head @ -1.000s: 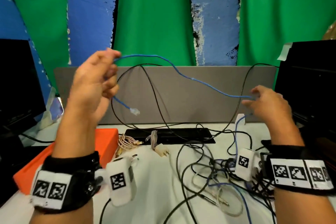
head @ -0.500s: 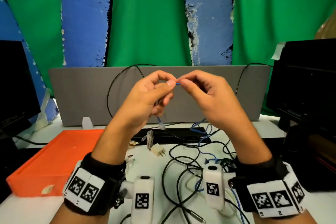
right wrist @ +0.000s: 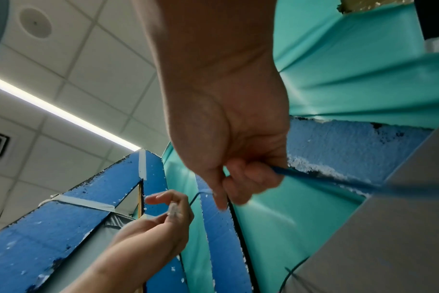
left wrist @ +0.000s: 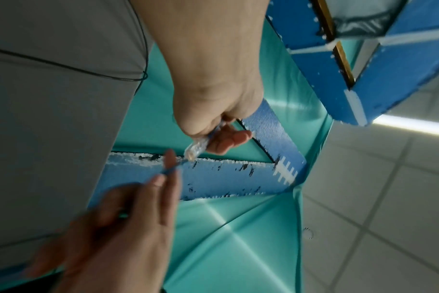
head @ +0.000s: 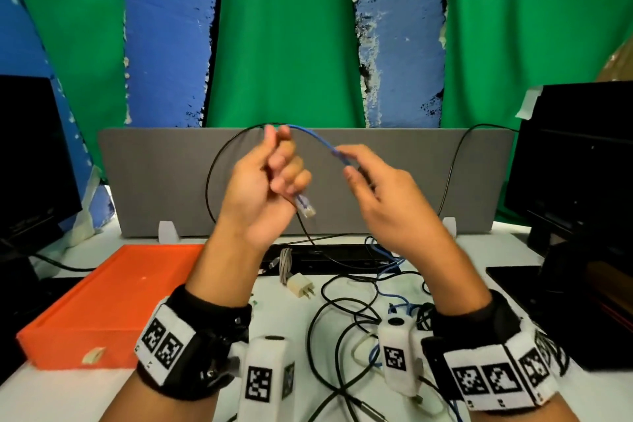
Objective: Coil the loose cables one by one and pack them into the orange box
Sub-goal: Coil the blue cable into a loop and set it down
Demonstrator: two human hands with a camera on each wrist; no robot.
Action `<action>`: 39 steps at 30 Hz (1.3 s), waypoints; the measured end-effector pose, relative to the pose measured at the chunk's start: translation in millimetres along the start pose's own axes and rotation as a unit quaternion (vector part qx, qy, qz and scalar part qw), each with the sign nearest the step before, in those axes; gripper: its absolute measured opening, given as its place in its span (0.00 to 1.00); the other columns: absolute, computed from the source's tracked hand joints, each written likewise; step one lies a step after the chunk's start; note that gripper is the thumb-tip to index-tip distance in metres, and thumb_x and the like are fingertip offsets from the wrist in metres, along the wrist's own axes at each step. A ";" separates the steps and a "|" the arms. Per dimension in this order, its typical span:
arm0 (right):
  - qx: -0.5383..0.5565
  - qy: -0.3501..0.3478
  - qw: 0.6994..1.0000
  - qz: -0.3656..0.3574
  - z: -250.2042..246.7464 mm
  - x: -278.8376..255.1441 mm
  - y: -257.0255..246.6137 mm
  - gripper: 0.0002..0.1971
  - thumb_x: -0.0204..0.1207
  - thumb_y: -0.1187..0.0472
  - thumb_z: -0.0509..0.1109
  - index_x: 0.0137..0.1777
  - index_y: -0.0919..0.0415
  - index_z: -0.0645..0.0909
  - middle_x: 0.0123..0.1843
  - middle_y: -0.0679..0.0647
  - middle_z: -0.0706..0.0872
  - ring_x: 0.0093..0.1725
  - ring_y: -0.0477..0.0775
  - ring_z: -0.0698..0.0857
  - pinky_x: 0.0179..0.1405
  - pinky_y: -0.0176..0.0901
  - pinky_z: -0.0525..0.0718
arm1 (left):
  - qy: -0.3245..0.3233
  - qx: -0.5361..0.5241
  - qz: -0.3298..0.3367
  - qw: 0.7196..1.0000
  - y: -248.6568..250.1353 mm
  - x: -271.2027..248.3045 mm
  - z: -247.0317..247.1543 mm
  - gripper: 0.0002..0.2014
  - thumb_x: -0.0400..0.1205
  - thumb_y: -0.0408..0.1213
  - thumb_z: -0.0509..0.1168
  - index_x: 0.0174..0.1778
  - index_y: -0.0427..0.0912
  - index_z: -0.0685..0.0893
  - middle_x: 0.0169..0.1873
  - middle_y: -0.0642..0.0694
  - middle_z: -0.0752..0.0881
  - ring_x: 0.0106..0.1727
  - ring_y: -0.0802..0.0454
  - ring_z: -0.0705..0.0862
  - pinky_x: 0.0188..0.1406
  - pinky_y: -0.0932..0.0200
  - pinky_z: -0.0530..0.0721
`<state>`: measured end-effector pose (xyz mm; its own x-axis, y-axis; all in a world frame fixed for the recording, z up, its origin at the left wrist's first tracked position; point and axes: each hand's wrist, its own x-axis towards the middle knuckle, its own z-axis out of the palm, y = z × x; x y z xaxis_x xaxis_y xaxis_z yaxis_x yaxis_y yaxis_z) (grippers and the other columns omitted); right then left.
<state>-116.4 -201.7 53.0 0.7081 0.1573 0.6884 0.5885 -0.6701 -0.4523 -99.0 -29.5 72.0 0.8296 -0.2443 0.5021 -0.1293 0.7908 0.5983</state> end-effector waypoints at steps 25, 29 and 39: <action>0.173 0.058 0.982 -0.055 -18.3 -6.9 -21.0 0.08 0.86 0.55 0.67 0.55 0.51 0.88 0.47 0.47 0.91 0.49 0.53 0.87 0.50 0.45 0.84 | -0.196 0.182 -0.150 0.952 6.0 -18.5 -1.1 0.16 0.89 0.38 0.52 0.43 0.37 0.81 0.16 0.53 0.68 0.12 0.58 0.54 0.14 0.64 0.56; 0.119 0.054 0.989 -0.062 -18.7 -7.5 -19.0 0.10 0.88 0.55 0.64 0.53 0.50 0.88 0.40 0.51 0.89 0.39 0.55 0.84 0.41 0.47 0.82 | -0.160 0.190 -0.146 0.958 -4.2 -18.6 8.2 0.16 0.89 0.39 0.53 0.40 0.38 0.79 0.16 0.52 0.63 0.12 0.57 0.56 0.16 0.61 0.65; 0.055 0.148 0.985 -0.076 -32.1 -7.9 -16.3 0.09 0.86 0.54 0.67 0.44 0.50 0.85 0.24 0.42 0.74 0.25 0.44 0.69 0.26 0.34 0.65 | -0.223 0.293 -0.168 0.915 6.0 -27.3 10.4 0.15 0.88 0.39 0.54 0.41 0.36 0.79 0.16 0.50 0.68 0.16 0.52 0.74 0.30 0.54 0.83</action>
<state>-144.1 -215.3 73.1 0.4736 0.0210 0.8805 0.7296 -0.5693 -0.3789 -128.0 -23.9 68.4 0.5892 -0.7256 0.3555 -0.2846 0.2253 0.9318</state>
